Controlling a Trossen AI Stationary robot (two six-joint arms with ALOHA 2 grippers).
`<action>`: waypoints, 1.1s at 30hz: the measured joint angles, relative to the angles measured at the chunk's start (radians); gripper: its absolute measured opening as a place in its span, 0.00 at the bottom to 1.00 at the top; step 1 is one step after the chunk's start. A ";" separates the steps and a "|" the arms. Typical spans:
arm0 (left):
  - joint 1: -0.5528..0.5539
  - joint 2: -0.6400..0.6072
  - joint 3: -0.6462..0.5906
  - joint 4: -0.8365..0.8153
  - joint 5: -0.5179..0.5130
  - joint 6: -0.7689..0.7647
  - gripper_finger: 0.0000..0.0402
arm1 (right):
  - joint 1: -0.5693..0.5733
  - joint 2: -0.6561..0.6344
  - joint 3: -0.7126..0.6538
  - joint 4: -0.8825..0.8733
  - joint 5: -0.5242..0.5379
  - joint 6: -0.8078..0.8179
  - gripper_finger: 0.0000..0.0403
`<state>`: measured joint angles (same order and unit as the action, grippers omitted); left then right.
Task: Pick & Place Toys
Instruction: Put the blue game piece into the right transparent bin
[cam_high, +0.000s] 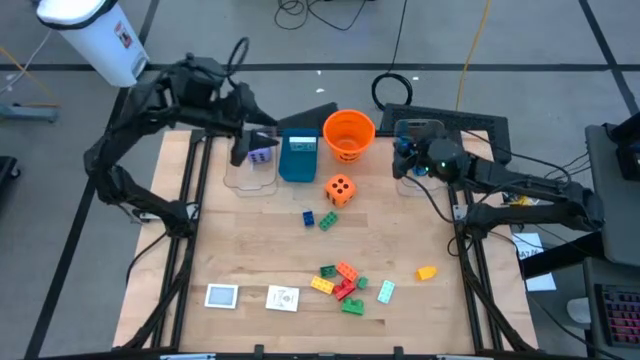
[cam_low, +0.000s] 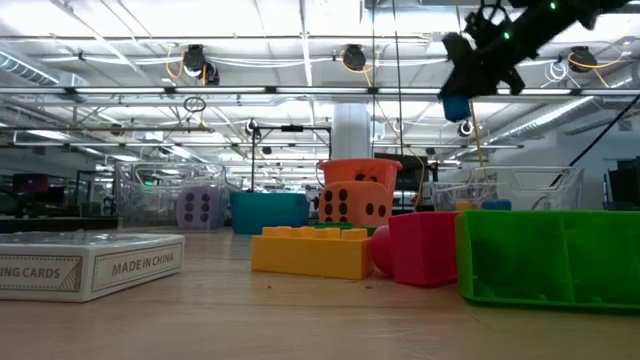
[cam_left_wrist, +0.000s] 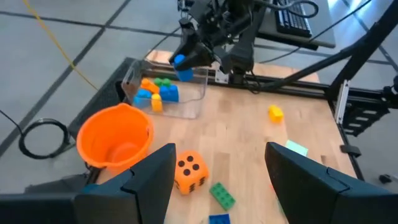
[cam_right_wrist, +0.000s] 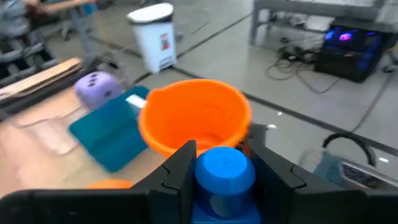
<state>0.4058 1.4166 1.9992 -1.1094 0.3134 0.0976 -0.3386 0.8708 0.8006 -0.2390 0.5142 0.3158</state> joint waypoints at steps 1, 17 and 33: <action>-0.007 0.000 -0.021 0.014 0.000 -0.004 0.64 | 0.000 -0.015 -0.027 0.011 0.023 0.008 0.27; -0.107 0.002 -0.339 0.400 0.010 -0.140 0.64 | -0.041 -0.096 -0.439 0.309 0.172 0.210 0.27; -0.103 0.001 -0.356 0.470 -0.001 -0.159 0.64 | -0.222 0.082 -0.493 0.469 0.013 0.241 0.27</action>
<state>0.3031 1.4181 1.6436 -0.6394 0.3122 -0.0610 -0.5605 0.9524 0.3073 0.2295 0.5270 0.5569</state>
